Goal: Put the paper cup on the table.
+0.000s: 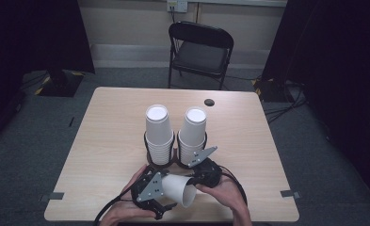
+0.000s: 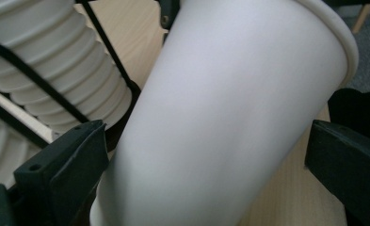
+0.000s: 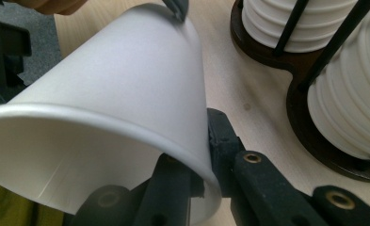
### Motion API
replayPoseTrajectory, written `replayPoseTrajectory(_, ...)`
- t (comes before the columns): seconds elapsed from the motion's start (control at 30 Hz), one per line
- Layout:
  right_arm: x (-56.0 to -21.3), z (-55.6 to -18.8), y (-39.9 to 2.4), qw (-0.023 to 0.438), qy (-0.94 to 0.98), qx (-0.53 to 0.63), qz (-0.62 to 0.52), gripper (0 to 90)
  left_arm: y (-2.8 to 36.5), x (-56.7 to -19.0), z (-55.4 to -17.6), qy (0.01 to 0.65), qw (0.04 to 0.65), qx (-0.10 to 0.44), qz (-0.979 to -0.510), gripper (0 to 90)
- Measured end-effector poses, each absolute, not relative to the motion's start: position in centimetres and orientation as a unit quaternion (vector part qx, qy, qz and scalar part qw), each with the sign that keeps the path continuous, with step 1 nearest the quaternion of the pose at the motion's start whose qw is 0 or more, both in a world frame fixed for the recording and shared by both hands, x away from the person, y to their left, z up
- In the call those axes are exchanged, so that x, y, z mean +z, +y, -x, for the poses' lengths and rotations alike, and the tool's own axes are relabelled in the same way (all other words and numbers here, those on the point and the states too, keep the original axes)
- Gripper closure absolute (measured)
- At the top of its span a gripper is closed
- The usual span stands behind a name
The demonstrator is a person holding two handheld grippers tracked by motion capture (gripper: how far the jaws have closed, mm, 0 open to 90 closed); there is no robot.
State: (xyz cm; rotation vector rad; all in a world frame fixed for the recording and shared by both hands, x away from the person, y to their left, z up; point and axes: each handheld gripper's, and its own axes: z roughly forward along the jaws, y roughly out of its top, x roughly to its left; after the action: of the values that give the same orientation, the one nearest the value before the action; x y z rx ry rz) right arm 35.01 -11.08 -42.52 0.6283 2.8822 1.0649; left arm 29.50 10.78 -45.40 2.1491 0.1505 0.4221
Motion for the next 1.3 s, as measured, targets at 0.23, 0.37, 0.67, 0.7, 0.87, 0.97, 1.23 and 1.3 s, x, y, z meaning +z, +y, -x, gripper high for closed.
replayPoseTrajectory(0.23,-42.6,-35.1,-11.2,0.004,0.917,0.333,-0.221,87.4,9.2,-45.5,-29.4,0.048,0.449,0.175,-0.875,0.0)
replayPoseTrajectory(0.37,-42.6,-35.2,-11.1,0.012,0.914,0.334,-0.229,87.4,8.7,-45.4,-29.2,0.041,0.462,0.174,-0.869,2.3)
replayPoseTrajectory(0.67,-42.5,-35.5,-11.7,-0.007,0.907,0.344,-0.242,88.6,8.9,-45.4,-29.3,0.046,0.45,0.19,-0.871,5.3)
replayPoseTrajectory(0.7,-42.5,-35.5,-11.7,-0.009,0.906,0.346,-0.244,88.6,8.8,-45.4,-29.2,0.042,0.447,0.193,-0.872,5.1)
replayPoseTrajectory(0.87,-42.8,-35.5,-11.1,-0.024,0.906,0.339,-0.252,88.6,8.0,-45.7,-29.0,0.045,0.446,0.201,-0.871,3.8)
replayPoseTrajectory(0.97,-43.0,-35.6,-10.9,-0.032,0.902,0.34,-0.263,88.6,7.7,-45.7,-29.0,0.044,0.453,0.203,-0.867,4.4)
replayPoseTrajectory(1.23,-43.0,-35.7,-11.3,-0.036,0.89,0.345,-0.294,88.8,7.1,-45.8,-29.1,0.057,0.469,0.208,-0.857,5.1)
replayPoseTrajectory(1.3,-42.9,-35.5,-11.4,-0.036,0.889,0.348,-0.297,88.9,7.1,-45.8,-29.0,0.059,0.472,0.21,-0.854,5.7)
